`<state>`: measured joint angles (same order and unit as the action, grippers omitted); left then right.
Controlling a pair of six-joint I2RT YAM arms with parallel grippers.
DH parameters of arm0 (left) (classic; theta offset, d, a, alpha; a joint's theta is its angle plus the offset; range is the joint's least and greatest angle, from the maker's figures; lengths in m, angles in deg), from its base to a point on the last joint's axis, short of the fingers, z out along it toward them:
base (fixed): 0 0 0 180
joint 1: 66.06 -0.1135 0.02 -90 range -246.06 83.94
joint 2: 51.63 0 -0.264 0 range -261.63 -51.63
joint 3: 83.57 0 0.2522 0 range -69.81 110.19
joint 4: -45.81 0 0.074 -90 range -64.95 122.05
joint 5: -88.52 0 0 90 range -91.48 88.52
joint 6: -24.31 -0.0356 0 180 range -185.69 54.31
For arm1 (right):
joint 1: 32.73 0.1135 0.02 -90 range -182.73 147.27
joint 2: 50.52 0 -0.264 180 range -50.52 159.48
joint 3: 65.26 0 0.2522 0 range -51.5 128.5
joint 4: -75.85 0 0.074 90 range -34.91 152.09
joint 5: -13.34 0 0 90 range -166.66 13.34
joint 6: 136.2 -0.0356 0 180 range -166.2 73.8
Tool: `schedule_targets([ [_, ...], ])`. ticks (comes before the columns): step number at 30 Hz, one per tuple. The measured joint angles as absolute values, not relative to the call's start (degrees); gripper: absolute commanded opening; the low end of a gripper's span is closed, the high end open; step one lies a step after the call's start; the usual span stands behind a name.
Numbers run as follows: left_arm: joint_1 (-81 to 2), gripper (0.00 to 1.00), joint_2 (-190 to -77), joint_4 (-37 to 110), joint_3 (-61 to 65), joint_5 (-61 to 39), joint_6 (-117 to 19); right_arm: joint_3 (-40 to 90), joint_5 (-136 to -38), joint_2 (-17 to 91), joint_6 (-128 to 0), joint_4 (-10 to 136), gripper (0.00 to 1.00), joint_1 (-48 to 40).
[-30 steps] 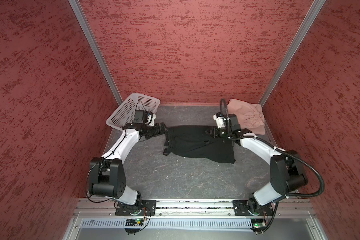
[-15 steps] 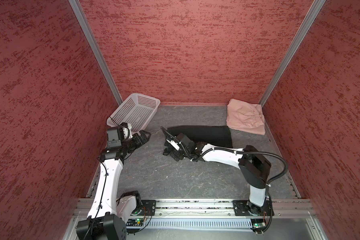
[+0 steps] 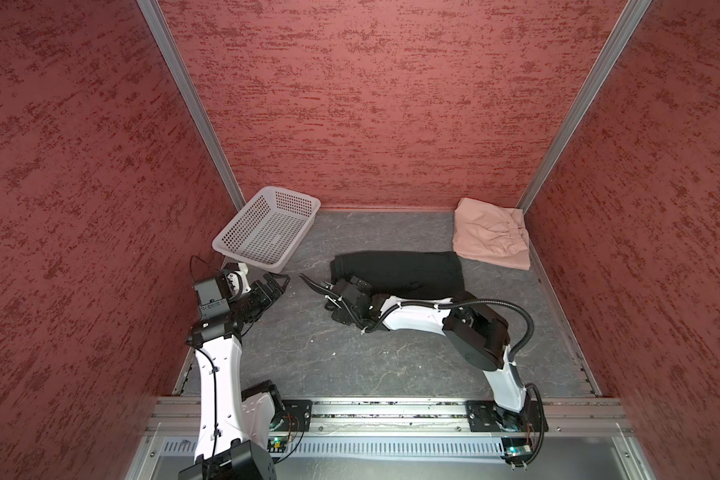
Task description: Fold and stack the shorts
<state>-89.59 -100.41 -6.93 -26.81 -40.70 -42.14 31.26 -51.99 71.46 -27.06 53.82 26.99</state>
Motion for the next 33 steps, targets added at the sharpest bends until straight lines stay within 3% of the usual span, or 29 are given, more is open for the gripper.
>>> schedule_targets([
  [8,-89.65,0.99,-100.39,-6.91,-26.87,-43.10,-42.12,36.03,-49.78,76.29,-25.64,54.00,0.93,27.05],
  [10,-89.65,0.99,-100.39,-6.91,-26.87,-43.48,-42.12,38.04,-49.39,77.73,-25.62,53.84,0.85,26.99],
  [13,-89.65,0.99,-100.36,-6.89,-27.00,-43.63,-42.12,40.51,-49.39,79.56,-26.26,52.86,0.64,26.68],
  [17,-89.65,1.00,-100.28,-6.82,-27.94,-43.65,-42.08,41.64,-49.46,80.81,-28.53,51.88,0.01,26.01],
  [25,-87.77,0.99,-100.19,-3.52,-31.68,-43.50,-40.18,32.92,-56.03,74.45,-39.00,56.62,0.00,24.48],
  [33,-75.82,0.99,-101.92,8.96,-42.02,-42.30,-31.74,15.11,-70.02,61.49,-51.48,70.72,0.00,21.13],
])
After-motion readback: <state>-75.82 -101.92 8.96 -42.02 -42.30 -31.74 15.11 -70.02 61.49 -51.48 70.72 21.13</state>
